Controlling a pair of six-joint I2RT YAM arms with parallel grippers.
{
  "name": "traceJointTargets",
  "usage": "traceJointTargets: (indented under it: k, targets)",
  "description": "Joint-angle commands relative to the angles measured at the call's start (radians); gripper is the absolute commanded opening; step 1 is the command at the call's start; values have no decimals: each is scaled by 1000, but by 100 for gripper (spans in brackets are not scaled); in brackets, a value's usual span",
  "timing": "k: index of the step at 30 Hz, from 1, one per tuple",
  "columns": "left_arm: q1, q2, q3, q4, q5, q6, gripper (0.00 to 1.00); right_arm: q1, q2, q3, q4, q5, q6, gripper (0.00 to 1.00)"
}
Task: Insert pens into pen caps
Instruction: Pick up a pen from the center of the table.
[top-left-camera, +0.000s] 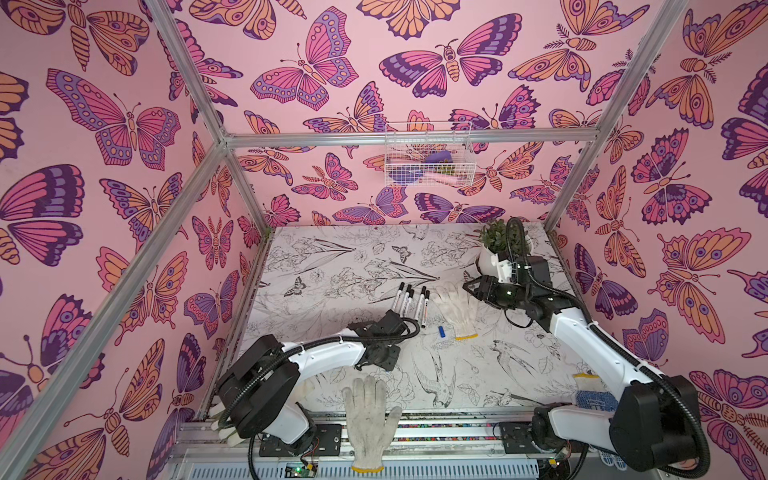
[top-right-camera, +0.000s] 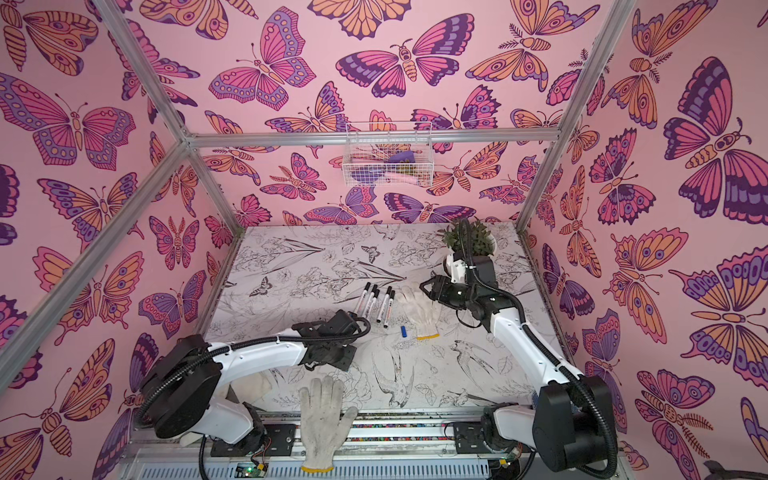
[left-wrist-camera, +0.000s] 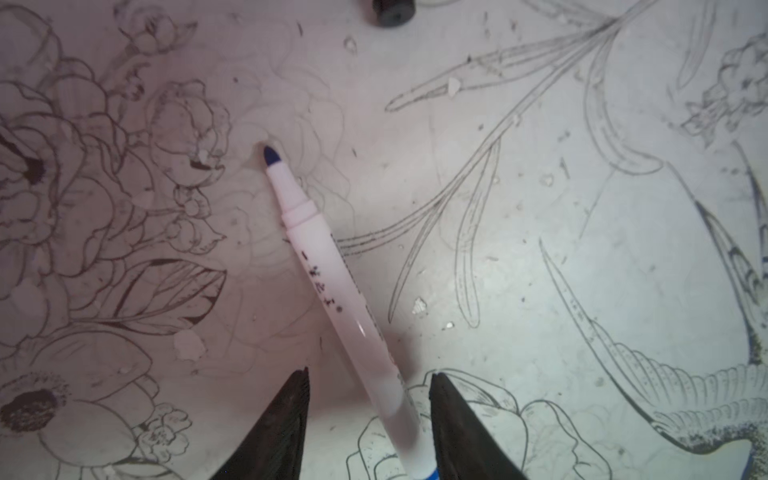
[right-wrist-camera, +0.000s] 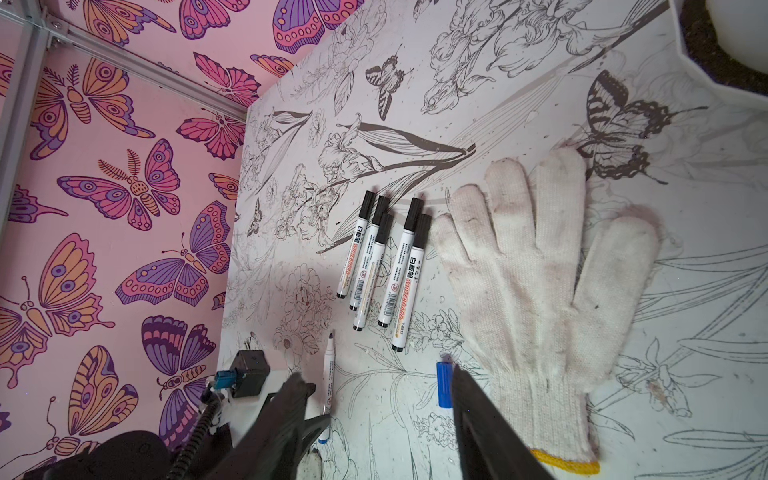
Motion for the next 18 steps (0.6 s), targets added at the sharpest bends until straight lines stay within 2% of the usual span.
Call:
traceJointTargets:
  k: [1,8,9,11,12,18]
  targets:
    - [-22,24,12,-80,-39,-28,44,-1,-18,4,-11,-5,-24,58]
    - [-31,171,69,-81,-54,-20,34,-1,-11,17,-6,-12,-19,58]
    - [-31,184,77,-80,-59,-17,27,-1,-12,17,-8,-12,-21,58]
    - [-30,202,103,-69,-66,1,6,-1,-12,15,-10,-13,-25,58]
    - [-29,205,118,-62,-64,13,0,-1,-10,12,-10,-13,-26,58]
    - [-21,151,249,-13,-48,115,0,16,-6,-15,12,-51,-32,58]
